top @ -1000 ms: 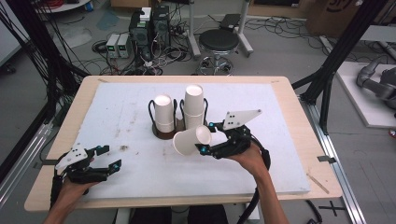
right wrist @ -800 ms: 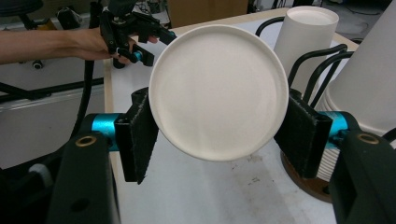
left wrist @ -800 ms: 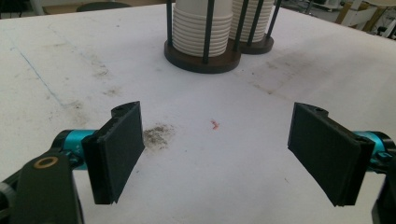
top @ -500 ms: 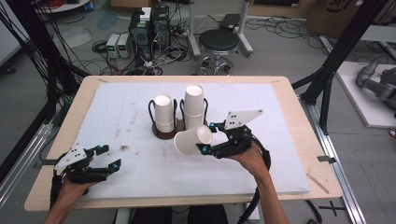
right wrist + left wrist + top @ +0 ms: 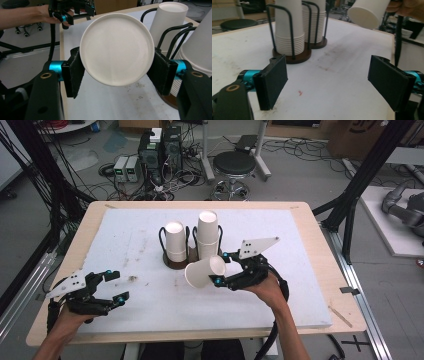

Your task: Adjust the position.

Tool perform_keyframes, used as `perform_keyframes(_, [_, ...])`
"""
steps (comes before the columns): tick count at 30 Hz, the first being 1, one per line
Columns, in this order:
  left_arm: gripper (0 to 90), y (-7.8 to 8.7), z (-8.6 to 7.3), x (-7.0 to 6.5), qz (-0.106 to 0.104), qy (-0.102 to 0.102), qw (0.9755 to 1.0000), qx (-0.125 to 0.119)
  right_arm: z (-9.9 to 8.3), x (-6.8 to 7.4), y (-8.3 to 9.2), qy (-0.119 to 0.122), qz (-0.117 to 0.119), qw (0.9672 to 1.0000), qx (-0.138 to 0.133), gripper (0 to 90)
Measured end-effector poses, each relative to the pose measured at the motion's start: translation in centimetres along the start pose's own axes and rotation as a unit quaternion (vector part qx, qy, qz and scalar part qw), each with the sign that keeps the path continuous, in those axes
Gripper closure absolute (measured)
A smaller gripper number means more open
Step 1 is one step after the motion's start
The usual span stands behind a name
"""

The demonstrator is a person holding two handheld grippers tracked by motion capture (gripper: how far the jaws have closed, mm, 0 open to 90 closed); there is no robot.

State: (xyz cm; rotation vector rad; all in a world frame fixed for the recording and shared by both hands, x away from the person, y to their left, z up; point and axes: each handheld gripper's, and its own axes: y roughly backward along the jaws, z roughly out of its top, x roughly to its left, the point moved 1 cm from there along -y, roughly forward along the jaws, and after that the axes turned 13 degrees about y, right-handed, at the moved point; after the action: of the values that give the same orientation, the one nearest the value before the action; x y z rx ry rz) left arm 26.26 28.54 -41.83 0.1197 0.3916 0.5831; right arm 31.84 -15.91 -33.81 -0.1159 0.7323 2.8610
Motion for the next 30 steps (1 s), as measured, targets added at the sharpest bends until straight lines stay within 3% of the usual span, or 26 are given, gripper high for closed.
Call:
perform_keyframes(5, [14.9,-0.8,2.0,-0.7,-0.042,-0.01,0.9988,0.022,0.1,0.0,-0.2,0.001,0.005,1.0,-0.002,35.7])
perform_keyframes(12, [15.1,-1.8,4.2,-1.4,-0.098,-0.025,0.994,0.041,0.2,0.1,-0.6,0.003,0.015,0.9999,-0.004,35.7])
perform_keyframes(22, [15.1,-3.4,5.5,-2.1,-0.133,-0.037,0.9881,0.067,0.6,0.2,-1.4,0.006,0.035,0.9993,-0.007,35.8])
perform_keyframes(30, [15.1,-6.3,6.2,-3.1,-0.172,-0.044,0.9804,0.086,0.9,0.4,-2.1,0.008,0.051,0.9986,-0.012,35.7])
